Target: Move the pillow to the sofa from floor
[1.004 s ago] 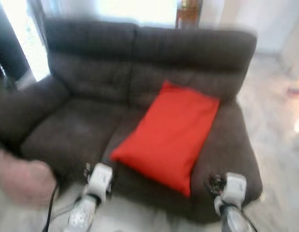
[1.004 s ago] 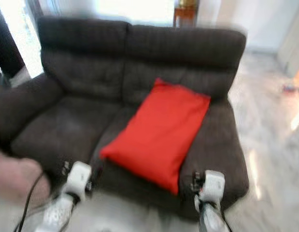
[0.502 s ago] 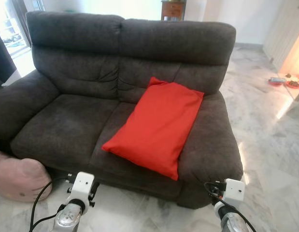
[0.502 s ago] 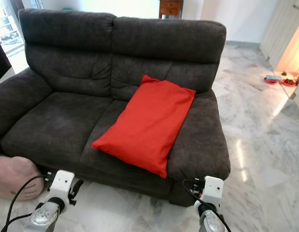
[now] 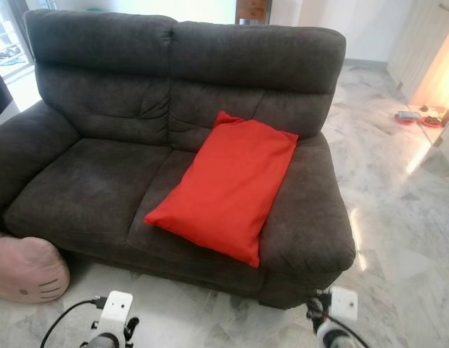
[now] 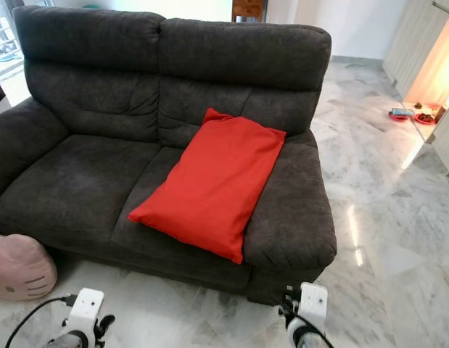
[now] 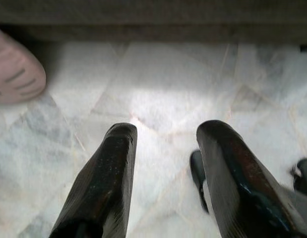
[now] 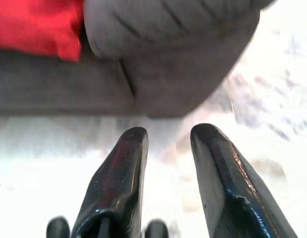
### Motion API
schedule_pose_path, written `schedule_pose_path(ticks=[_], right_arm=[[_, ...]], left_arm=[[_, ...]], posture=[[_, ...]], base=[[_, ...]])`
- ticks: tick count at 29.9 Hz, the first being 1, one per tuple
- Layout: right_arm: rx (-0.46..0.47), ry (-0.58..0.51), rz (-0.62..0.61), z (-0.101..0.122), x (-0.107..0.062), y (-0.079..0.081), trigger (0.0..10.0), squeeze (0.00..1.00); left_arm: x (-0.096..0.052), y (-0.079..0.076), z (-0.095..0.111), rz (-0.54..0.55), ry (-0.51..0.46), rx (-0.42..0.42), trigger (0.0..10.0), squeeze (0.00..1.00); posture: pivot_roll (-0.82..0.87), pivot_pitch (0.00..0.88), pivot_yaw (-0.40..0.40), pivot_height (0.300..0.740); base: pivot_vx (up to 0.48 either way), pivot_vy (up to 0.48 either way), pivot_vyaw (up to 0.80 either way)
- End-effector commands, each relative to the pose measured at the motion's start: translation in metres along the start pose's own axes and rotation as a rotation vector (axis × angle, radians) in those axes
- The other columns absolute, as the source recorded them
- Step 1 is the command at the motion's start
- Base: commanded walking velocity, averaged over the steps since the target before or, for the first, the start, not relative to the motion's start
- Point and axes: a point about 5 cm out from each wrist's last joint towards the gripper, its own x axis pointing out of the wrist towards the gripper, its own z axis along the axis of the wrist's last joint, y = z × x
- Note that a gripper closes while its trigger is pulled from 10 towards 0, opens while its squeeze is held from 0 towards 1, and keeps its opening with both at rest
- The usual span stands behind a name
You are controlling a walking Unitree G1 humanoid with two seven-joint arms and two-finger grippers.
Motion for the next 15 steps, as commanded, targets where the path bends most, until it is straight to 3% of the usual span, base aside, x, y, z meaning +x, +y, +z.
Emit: schedule_pose_path(ticks=[1,7,15], right_arm=[[-0.002,0.028,0.008,-0.004,0.0,0.002,10.0,0.0],[-0.025,0.094,0.018,-0.021,-0.005,0.009,10.0,0.0],[-0.031,0.118,0.038,-0.024,-0.006,0.013,10.0,0.0]], left_arm=[[0.0,0.0,-0.004,-0.008,0.031,0.017,10.0,0.0],[-0.004,-0.004,-0.019,-0.013,0.083,0.031,10.0,0.0],[-0.006,-0.007,-0.026,-0.012,0.104,0.037,10.0,0.0]], posture=[[0.07,0.003,-0.039,0.74],[0.07,0.0,-0.038,0.74],[0.07,0.0,-0.038,0.74]], base=[[0.0,0.0,0.0],[0.0,0.0,0.63],[0.0,0.0,0.8]])
